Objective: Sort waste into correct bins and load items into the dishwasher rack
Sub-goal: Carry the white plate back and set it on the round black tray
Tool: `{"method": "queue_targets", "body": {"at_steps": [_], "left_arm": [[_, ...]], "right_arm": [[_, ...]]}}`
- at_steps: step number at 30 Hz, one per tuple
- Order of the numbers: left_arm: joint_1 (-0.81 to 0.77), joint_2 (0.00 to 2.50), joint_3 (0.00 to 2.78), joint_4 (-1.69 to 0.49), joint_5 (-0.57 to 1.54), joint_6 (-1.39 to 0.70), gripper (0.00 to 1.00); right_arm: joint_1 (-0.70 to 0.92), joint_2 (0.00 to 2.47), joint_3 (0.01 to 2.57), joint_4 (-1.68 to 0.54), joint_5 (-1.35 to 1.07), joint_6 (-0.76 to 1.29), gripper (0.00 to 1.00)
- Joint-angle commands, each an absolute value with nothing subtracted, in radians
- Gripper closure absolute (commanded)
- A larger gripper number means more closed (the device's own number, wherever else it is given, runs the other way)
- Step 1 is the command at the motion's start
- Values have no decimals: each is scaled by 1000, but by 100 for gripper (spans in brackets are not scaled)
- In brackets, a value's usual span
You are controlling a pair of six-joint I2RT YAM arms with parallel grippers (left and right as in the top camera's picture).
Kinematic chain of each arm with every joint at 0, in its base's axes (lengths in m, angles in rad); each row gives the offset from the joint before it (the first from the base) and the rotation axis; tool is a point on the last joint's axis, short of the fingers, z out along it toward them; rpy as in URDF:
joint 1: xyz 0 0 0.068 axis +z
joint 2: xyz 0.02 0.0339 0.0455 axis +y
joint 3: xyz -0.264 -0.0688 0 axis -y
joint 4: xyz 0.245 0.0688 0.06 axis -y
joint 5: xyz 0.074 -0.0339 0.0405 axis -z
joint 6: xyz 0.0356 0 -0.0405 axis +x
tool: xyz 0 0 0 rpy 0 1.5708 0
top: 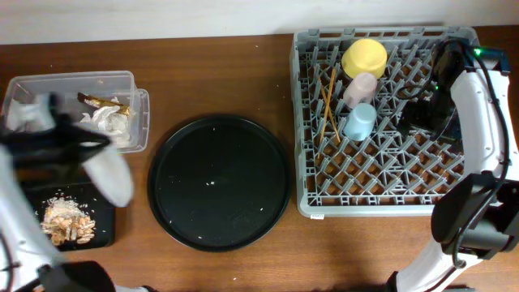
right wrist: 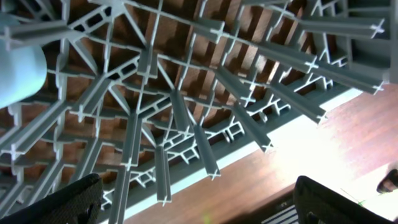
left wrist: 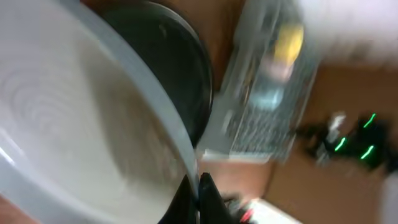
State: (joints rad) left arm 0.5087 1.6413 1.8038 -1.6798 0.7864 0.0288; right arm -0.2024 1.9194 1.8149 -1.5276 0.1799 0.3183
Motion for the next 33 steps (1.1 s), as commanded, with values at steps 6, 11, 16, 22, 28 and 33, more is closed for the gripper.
{"method": "queue_targets", "body": {"at_steps": [6, 11, 16, 22, 28, 33], "left_arm": [[-411, 1645, 1604, -1245, 51, -572, 100], [-579, 1775, 1520, -1091, -140, -606, 99], [-595, 1898, 1520, -1055, -133, -607, 61], [-566, 1888, 1665, -1233, -94, -606, 39], [-316, 1757, 1865, -1520, -170, -606, 41], [50, 1676, 1865, -1636, -169, -606, 1]], "right_arm": [[-208, 1924, 1816, -1528, 195, 330, 2], [-208, 1924, 1816, -1528, 195, 330, 2], [-208, 1924, 1816, -1528, 195, 330, 2], [-208, 1924, 1816, -1528, 195, 330, 2], [-208, 1924, 1816, -1528, 195, 330, 2], [-208, 1924, 1816, -1528, 194, 331, 2]]}}
